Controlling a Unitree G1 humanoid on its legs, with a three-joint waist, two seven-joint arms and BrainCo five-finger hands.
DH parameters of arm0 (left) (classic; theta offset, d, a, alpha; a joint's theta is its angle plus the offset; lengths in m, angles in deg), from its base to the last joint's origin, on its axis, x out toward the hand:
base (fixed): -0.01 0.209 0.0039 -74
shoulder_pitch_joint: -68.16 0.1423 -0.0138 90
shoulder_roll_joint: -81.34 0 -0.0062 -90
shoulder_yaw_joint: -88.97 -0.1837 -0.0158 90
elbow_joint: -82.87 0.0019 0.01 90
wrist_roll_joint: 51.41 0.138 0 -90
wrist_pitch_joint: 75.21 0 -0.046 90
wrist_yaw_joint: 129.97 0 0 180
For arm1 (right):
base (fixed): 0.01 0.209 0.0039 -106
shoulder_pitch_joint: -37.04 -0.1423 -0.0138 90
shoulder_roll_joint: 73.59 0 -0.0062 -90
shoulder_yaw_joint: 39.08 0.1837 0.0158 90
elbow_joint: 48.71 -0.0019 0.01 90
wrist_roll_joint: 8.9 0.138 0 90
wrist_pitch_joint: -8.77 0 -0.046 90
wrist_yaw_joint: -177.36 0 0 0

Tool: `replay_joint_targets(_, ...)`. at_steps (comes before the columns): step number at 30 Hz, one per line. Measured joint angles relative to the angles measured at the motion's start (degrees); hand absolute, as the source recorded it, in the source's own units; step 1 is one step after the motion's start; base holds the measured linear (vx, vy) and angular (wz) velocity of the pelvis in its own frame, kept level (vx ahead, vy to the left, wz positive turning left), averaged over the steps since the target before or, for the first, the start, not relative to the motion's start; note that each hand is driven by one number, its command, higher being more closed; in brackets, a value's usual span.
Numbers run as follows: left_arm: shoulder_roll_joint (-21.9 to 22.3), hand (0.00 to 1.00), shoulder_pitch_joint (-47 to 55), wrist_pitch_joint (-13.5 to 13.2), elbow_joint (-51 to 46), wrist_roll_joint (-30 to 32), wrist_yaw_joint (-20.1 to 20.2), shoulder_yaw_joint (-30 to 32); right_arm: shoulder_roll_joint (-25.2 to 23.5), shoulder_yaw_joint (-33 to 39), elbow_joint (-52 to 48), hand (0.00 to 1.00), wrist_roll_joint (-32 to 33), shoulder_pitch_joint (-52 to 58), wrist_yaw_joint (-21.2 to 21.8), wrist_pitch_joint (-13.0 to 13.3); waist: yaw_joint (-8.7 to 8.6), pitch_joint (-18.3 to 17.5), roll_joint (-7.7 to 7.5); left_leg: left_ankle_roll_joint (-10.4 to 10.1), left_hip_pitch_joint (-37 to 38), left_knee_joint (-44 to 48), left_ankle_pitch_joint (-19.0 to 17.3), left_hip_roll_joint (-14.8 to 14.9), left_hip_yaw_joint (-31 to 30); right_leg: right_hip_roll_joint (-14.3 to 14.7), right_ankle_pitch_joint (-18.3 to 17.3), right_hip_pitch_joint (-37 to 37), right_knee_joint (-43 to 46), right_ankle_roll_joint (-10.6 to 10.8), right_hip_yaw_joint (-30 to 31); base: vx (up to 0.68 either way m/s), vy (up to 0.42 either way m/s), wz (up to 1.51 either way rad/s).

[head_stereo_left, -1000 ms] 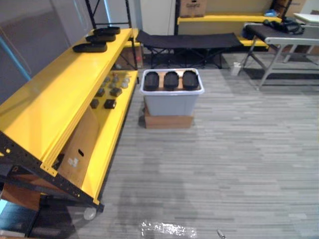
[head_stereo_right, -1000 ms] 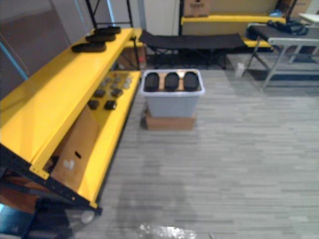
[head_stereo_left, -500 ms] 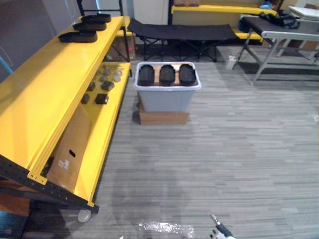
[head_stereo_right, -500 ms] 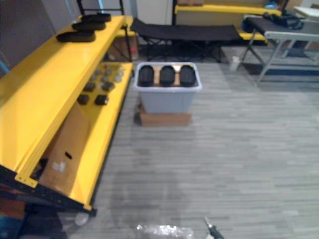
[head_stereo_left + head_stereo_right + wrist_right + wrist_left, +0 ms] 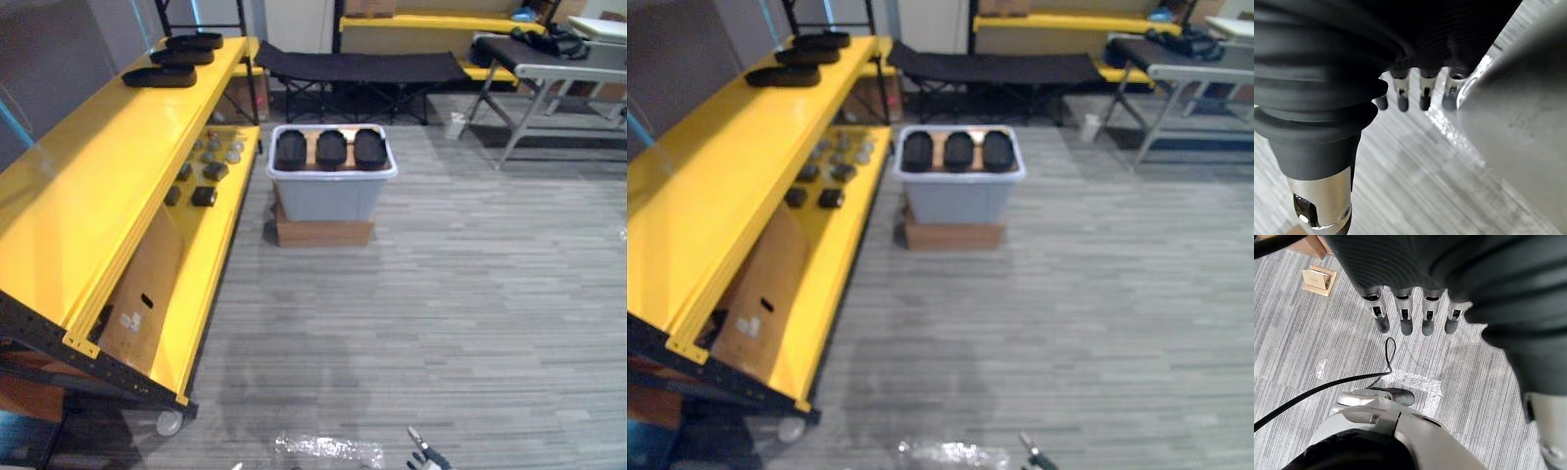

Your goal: Walk over and take plastic housings, then place them on the shelf

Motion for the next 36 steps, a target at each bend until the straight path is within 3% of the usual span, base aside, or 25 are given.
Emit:
replay_joint_targets(1,0.0,0.00,0.0,0.1,0.0,0.1,0.0,0.0,0.1,0.0,-0.1,0.00,0.1,0.0,0.0,0.3,-0.06,0.1,-0.07,0.2,-0.2,0.0,-0.2,-0.3,-0.2,-0.7,-1.3,-1.3,3.2,0.6,-0.2,-0.02,0.088,0.07)
replay_joint_targets(2,0.3,0.00,0.0,0.2,0.0,0.7,0.0,0.2,0.6,0.9,-0.5,0.00,1.5,0.0,0.0,0.7,-0.06,0.3,0.37,2.9,-0.6,0.0,-1.6,-0.1,-0.2,-1.6,-2.6,-5.4,11.2,1.8,-0.2,-0.13,0.138,-0.04)
replay_joint_targets(3,0.7,0.00,-0.6,0.2,-0.3,1.9,0.0,1.9,0.6,4.4,-2.1,0.00,3.2,-0.1,0.3,1.7,0.09,1.5,0.85,4.4,-0.4,0.4,-2.7,-0.2,-0.1,-3.2,-3.5,-15.0,28.0,2.5,0.3,-0.20,0.150,-0.05)
replay_joint_targets(5,0.7,0.00,-1.7,-0.2,0.2,2.4,-0.5,2.8,0.4,5.7,-3.2,0.00,5.4,-0.5,1.6,2.2,-0.53,4.6,0.66,5.3,1.3,2.3,-2.9,0.2,-0.2,-3.8,-5.7,-20.5,37.3,1.3,1.3,-0.36,0.157,0.10)
replay_joint_targets(7,0.2,0.00,-1.1,-2.8,0.0,2.2,-0.5,4.9,-0.8,5.6,-2.6,0.00,6.3,2.9,3.0,-0.2,-0.19,4.8,-0.87,4.0,1.7,3.9,-4.3,0.4,-0.3,-3.0,-4.2,-22.4,24.2,1.1,1.0,-0.46,0.150,0.26)
replay_joint_targets(10,0.9,0.00,-1.0,-4.5,-0.9,1.7,-0.3,8.5,-1.9,6.0,-2.4,0.00,7.2,6.7,4.7,-3.4,-0.14,4.6,-1.15,2.1,2.3,5.0,-6.0,0.0,-0.5,-1.7,1.6,-22.8,11.3,0.1,0.8,-0.15,0.062,0.09)
replay_joint_targets(12,1.5,0.00,-1.0,-5.3,-2.5,1.6,0.1,10.0,-2.0,5.6,-2.0,0.00,7.2,8.8,5.3,-5.1,-0.15,4.5,-1.03,0.0,2.8,6.4,-7.8,-0.2,-0.7,-1.2,3.4,-22.6,10.4,-1.7,0.6,0.16,-0.031,0.05)
replay_joint_targets(15,2.3,0.00,-1.8,-6.5,-5.4,0.4,0.3,10.4,-2.0,5.5,-1.8,0.00,7.1,9.8,5.6,-6.5,-0.28,3.6,-0.69,-5.0,4.4,8.9,-10.8,1.3,-0.1,1.2,4.6,-20.4,11.9,-6.1,-1.4,0.39,-0.122,-0.03)
replay_joint_targets(16,2.4,0.00,-1.9,-6.5,-5.6,-0.1,0.3,10.5,-2.0,5.5,-1.8,0.00,7.1,9.8,5.6,-6.5,-0.32,3.6,-0.69,-5.6,4.4,9.4,-11.2,1.5,0.0,1.3,4.5,-20.1,12.0,-6.2,-1.6,0.37,-0.142,0.05)
replay_joint_targets(18,4.4,0.00,-2.0,-6.6,-7.1,-2.1,0.4,11.9,-1.6,5.6,-1.9,0.00,4.2,9.6,5.8,-6.3,-0.25,2.7,-0.58,-8.6,2.2,19.5,-13.3,3.6,0.2,2.2,4.7,-17.6,12.5,-6.7,-2.3,0.37,-0.211,-0.01)
replay_joint_targets(20,5.9,0.00,-1.9,-6.7,-8.0,-3.5,0.7,12.8,-0.7,5.4,-3.4,0.00,0.4,9.9,6.4,-5.4,-0.14,0.3,0.49,-8.9,-5.5,37.8,-13.1,7.3,1.3,4.2,3.1,-14.9,10.3,-7.2,-2.5,0.30,-0.212,-0.12)
replay_joint_targets(21,6.9,0.00,-2.0,-6.9,-8.5,-5.2,1.2,12.9,0.7,4.8,-4.4,0.00,-3.1,9.2,6.3,-3.6,-0.01,0.3,2.47,-8.6,-11.6,52.7,-11.1,12.0,3.2,6.3,2.4,-11.8,8.1,-8.0,-2.6,0.16,-0.177,-0.16)
replay_joint_targets(22,7.4,0.00,-2.0,-7.5,-8.9,-6.4,1.7,13.1,1.7,4.3,-4.4,0.00,-6.9,7.8,6.1,-1.8,0.06,1.0,3.88,-7.5,-15.9,61.9,-11.8,16.2,4.3,7.7,2.1,-8.0,6.2,-8.4,-2.4,0.09,-0.169,-0.11)
replay_joint_targets(23,7.6,0.00,-2.0,-8.3,-9.0,-7.3,1.6,13.5,1.9,4.2,-4.4,0.00,-8.3,6.7,6.1,-1.1,0.17,1.3,4.09,-7.0,-17.4,64.0,-12.1,17.3,4.4,7.8,2.1,-5.8,4.9,-8.4,-2.3,0.04,-0.151,-0.06)
replay_joint_targets(25,7.8,0.00,-2.2,-9.1,-9.6,-8.0,1.6,13.3,2.0,3.8,-3.8,0.00,-10.8,4.0,6.1,1.2,1.83,1.9,3.45,-6.9,-21.4,61.2,-12.3,16.5,4.2,5.9,2.1,-0.1,1.6,-8.3,-2.0,0.06,-0.058,-0.10)
replay_joint_targets(27,7.9,0.00,-2.0,-9.6,-9.8,-7.8,1.6,11.6,1.9,2.8,-3.7,0.00,-10.7,-0.3,5.8,2.8,3.61,2.0,3.62,-7.7,-24.2,44.4,-11.4,12.4,4.2,2.8,0.2,2.4,0.1,-5.6,-1.4,-0.15,0.037,-0.16)
replay_joint_targets(28,7.9,0.00,-1.9,-10.0,-9.8,-7.7,1.6,11.5,2.0,2.1,-3.7,0.00,-10.7,-1.2,5.6,3.1,4.00,2.0,3.82,-7.8,-24.5,38.6,-10.7,11.6,4.1,2.2,-0.5,2.7,0.3,-5.3,-1.4,-0.27,0.072,0.02)
replay_joint_targets(29,7.9,0.00,-1.6,-10.5,-9.8,-7.7,1.6,11.7,1.9,1.2,-3.7,0.00,-10.7,-2.2,5.0,3.9,4.63,2.0,3.93,-7.5,-24.9,29.8,-8.2,10.5,3.2,1.6,-1.8,3.0,0.3,-4.4,-1.3,-0.17,0.110,0.05)
replay_joint_targets(30,7.7,0.00,-1.3,-11.1,-10.1,-7.2,1.6,12.2,1.5,0.2,-3.7,0.00,-10.1,-3.0,4.6,4.7,5.93,2.1,4.05,-6.6,-24.5,22.4,-0.9,9.7,2.6,1.2,-3.4,3.5,0.8,-3.4,-0.9,0.05,0.201,-0.03)
replay_joint_targets(31,7.4,0.00,-0.8,-11.3,-10.0,-6.5,1.6,12.7,0.8,-1.5,-3.7,0.00,-9.6,-4.1,3.9,5.0,7.17,2.0,3.19,-4.3,-22.2,19.6,2.6,8.2,3.5,0.5,-4.4,4.4,0.6,-3.2,0.1,0.30,0.242,-0.04)
replay_joint_targets(32,6.5,0.00,-0.8,-11.6,-10.0,-5.1,1.7,13.2,0.4,-3.3,-3.7,0.00,-9.6,-5.2,3.6,5.5,7.57,3.0,1.77,-2.5,-22.1,20.5,1.3,7.1,3.7,-0.5,-4.5,5.0,0.7,-3.5,1.0,0.39,0.222,-0.02)
replay_joint_targets(36,5.5,0.00,0.9,-12.0,-8.7,-5.0,1.7,14.5,0.5,-4.3,-3.5,0.00,-8.9,-7.8,2.6,7.8,7.92,3.8,0.14,0.1,-21.8,25.5,-4.0,6.3,4.8,-1.9,-2.1,6.5,1.2,-1.9,3.1,0.32,0.178,-0.04)
